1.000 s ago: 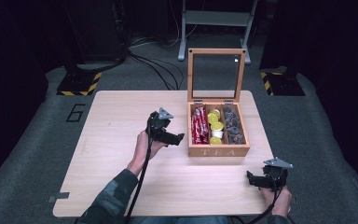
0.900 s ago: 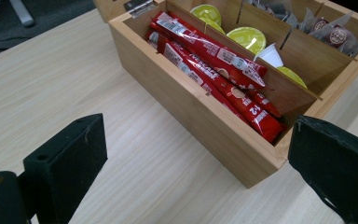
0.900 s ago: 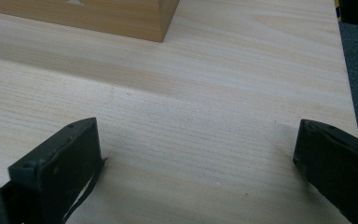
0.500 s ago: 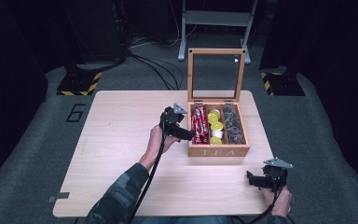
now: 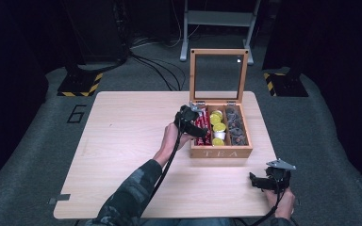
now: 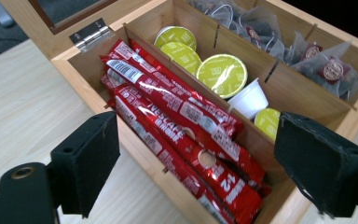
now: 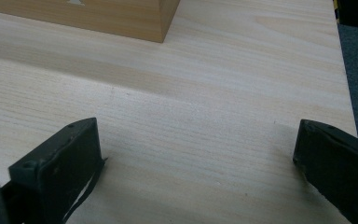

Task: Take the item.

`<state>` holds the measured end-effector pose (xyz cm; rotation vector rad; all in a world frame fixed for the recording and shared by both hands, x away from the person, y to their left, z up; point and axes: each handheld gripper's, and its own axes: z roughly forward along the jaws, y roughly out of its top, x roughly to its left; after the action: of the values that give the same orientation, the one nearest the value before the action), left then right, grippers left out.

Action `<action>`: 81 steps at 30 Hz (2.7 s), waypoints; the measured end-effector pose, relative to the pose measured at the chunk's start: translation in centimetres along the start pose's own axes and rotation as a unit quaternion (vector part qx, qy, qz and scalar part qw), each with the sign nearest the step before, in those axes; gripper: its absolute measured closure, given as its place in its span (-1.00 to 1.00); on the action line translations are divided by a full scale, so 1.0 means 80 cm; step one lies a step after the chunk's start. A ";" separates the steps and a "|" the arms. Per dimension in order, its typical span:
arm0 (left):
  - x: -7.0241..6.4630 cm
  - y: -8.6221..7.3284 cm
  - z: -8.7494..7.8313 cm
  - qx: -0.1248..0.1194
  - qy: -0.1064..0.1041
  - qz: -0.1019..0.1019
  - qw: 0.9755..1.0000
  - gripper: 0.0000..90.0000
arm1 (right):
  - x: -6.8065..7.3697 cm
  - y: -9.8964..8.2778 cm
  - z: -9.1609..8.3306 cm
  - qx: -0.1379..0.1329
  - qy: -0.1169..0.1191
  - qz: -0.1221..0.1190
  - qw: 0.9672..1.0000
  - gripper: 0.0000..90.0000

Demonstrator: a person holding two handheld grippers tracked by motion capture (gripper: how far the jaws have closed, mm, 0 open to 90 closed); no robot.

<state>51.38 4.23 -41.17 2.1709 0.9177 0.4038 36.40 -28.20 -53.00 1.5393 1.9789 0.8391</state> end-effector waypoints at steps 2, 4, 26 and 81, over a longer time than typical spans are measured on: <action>-0.001 0.003 0.005 0.003 0.002 -0.002 1.000 -0.66 | 0.001 0.000 0.000 -0.002 -0.002 0.000 1.000 -0.99; -0.003 0.005 0.011 0.003 0.007 0.001 1.000 -0.63 | 0.001 0.000 0.000 0.000 -0.001 0.000 1.000 -0.99; -0.005 -0.001 0.050 0.037 0.003 -0.029 0.999 0.24 | 0.001 0.000 0.000 -0.001 -0.003 -0.001 1.000 -0.99; -0.002 -0.008 0.023 -0.004 -0.005 -0.057 0.998 0.88 | 0.001 0.000 0.000 -0.001 -0.004 -0.001 1.000 -0.99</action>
<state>51.92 3.51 -42.85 2.1005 1.0277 0.3407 36.36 -28.14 -52.99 1.5381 1.9731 0.8330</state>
